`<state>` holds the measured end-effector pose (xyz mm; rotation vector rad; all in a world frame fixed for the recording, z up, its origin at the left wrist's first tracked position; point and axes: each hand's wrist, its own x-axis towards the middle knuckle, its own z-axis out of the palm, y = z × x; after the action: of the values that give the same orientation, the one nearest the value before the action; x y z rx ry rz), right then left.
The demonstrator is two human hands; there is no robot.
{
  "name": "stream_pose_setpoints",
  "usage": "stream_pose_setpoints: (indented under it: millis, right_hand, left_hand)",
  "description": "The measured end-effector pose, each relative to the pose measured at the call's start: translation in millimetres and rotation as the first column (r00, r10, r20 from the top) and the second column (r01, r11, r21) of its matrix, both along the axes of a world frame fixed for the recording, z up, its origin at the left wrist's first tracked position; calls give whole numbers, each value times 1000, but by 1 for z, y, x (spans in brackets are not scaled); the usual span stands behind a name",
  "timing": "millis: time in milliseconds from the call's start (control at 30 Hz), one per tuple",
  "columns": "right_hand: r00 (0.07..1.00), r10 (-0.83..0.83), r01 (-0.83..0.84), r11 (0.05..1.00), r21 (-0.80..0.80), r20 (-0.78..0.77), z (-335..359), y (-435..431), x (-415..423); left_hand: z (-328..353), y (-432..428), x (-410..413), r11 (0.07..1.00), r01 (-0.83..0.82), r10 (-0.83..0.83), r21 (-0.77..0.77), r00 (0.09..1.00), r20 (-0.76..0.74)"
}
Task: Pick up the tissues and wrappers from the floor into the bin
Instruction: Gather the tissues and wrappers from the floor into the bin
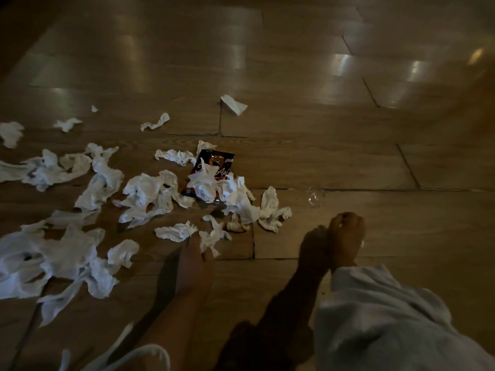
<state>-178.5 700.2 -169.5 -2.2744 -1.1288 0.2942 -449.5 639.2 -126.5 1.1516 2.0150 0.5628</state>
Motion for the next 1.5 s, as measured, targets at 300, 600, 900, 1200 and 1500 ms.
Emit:
stream_pose_setpoints:
  millis: [300,600,900,1200,1500]
  right_hand:
    - [968,214,-172,945,-278,130,-7,-28,-28]
    - [832,553,-552,815,-175,-45,-5,43,-102]
    - [762,646,-643,763,-58,44,-25,-14,-142]
    - [941,187,-151,978,145,-281,1,29,-64]
    - [939,343,-326,879,-348,-15,-17,82,-43]
  left_hand:
    - [-8,-6,-7,999,-13,10,-51,998,-59]
    - [-21,15,-24,996,71,-63,57,989,-135]
    - [-57,41,-62,932,324,-361,-163,869,-339]
    - [-44,10,-34,938,336,-348,-91,899,-266]
    - [-39,-2,-58,993,43,-29,107,991,-134]
